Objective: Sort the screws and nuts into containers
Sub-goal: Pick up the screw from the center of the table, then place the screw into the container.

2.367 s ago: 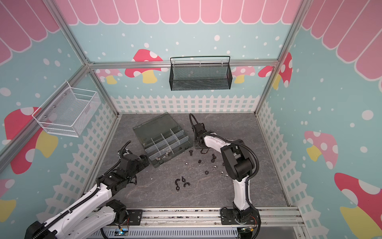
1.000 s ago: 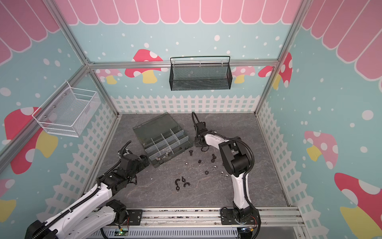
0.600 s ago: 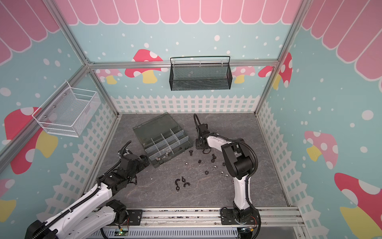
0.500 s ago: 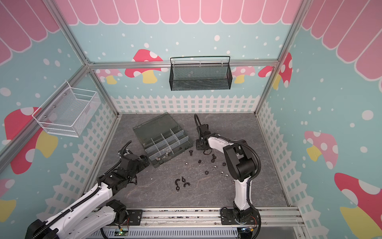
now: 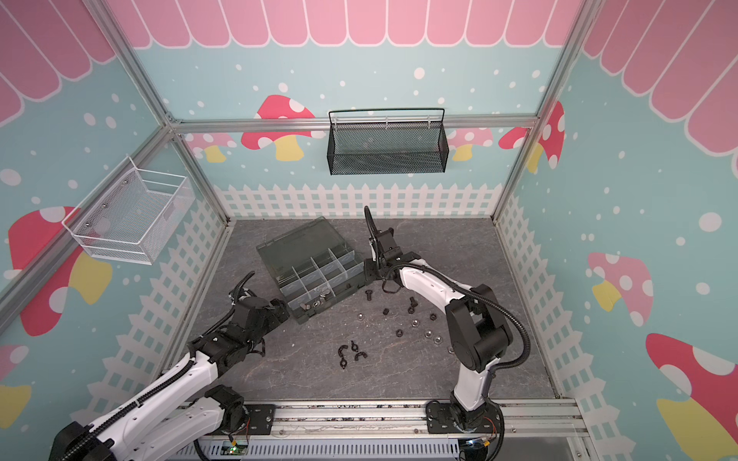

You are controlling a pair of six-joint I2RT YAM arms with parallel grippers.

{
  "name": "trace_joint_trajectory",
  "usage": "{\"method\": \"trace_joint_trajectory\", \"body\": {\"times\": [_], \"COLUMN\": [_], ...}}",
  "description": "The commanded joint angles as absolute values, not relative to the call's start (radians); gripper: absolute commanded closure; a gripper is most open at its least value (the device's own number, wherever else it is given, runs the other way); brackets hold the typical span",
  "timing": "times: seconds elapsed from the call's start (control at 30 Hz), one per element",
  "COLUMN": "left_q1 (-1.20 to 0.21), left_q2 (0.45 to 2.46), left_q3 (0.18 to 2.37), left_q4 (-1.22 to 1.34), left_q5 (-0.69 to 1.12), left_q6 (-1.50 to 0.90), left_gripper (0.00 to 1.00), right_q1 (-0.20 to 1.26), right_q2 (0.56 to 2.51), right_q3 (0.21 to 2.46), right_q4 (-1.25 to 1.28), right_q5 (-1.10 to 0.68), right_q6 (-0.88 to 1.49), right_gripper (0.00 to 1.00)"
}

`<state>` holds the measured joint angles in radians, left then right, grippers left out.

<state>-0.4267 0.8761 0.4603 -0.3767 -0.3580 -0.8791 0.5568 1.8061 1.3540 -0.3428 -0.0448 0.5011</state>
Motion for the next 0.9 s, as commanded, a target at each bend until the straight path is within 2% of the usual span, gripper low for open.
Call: {"method": "trace_joint_trajectory", "body": {"times": [0.0,0.3,0.43,0.6,0.87], "left_q1": [-0.422,-0.420,-0.419,-0.419,-0.418], "left_q2": [0.859,0.824,0.818,0.818,0.818], "left_q3": [0.442,0.424,0.419,0.419,0.425], "left_q4": [-0.369,-0.344,-0.347,-0.348,-0.357], "left_q5": [-0.351,-0.340,-0.341,-0.342,-0.350], "left_q6": [-0.909,-0.897,-0.899,-0.900,-0.894], "left_gripper": [0.01,0.01,0.01,0.00,0.01], "right_q1": [0.584,0.611,0.612,0.613,0.612], "right_q2": [1.862,2.004,2.035,2.043,2.028], "right_q3": [1.421,1.532,1.556,1.565,1.572], "right_q4": [-0.364,-0.407,-0.431,-0.444,-0.450], "right_q5": [-0.049,-0.034,-0.013,0.005,0.031], "right_q6": [0.483,0.473,0.474,0.473,0.468], "right_gripper": [1.00,0.97,0.92,0.77,0.72]}}
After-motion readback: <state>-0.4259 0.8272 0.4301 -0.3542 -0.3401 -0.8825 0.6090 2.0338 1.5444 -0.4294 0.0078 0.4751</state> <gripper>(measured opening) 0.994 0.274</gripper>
